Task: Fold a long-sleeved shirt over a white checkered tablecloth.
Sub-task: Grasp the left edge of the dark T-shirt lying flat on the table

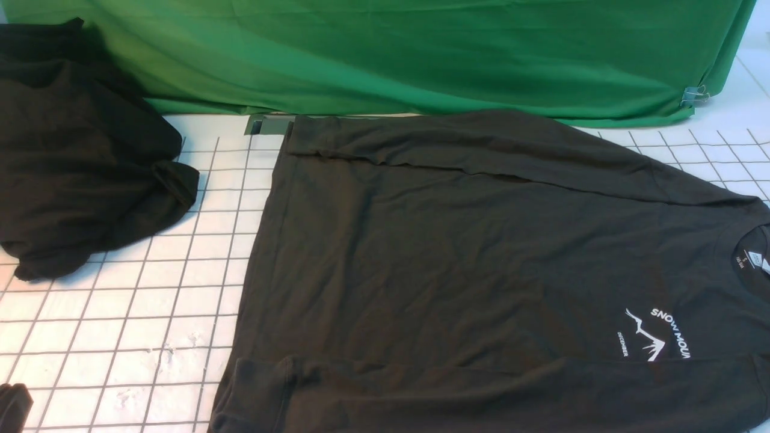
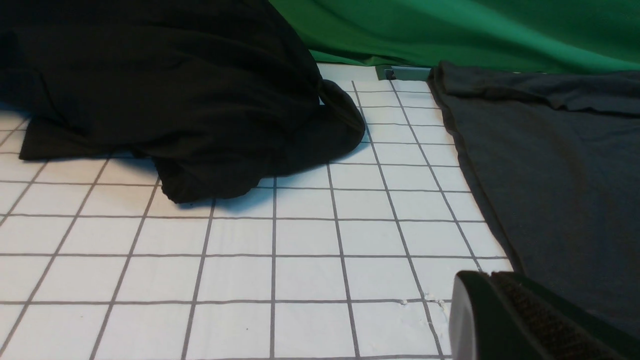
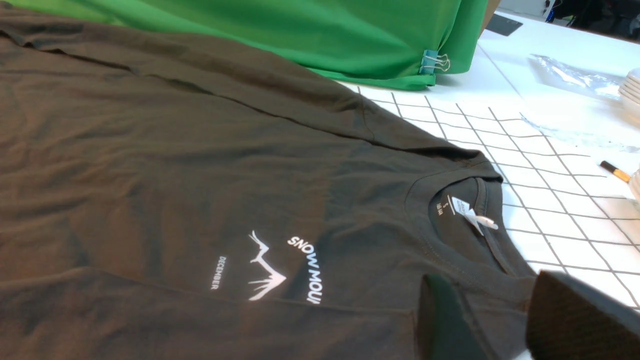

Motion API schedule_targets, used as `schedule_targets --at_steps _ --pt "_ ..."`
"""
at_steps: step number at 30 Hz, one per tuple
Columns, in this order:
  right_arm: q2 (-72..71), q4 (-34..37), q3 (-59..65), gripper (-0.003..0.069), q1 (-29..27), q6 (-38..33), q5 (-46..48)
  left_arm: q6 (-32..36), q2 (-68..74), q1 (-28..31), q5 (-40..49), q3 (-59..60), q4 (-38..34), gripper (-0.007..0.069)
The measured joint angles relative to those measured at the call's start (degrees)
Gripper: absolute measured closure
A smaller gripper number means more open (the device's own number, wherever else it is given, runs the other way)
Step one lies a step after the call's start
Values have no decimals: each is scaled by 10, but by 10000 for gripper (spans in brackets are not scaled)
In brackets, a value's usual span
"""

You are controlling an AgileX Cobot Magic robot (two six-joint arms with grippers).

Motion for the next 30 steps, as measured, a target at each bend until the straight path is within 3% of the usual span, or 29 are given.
schedule_targets --at_steps 15,19,20,22,23,25,27,30 --pt "0 0 0 417 0 0 -1 8 0 0 -2 0 0 603" --pt "0 14 0 417 0 21 -10 -48 0 0 -59 0 -89 603" --pt "0 36 0 417 0 47 -19 -72 0 0 -75 0 -130 603" --pt "0 129 0 417 0 171 -56 -166 0 0 -144 0 -283 603" --pt "0 161 0 417 0 228 -70 -193 0 0 -161 0 -325 603" --pt "0 197 0 417 0 327 -92 -227 0 0 -183 0 -373 603" --pt "0 211 0 417 0 381 -101 -243 0 0 -195 0 -391 603" --pt "0 218 0 417 0 409 -104 -247 0 0 -202 0 -396 603"
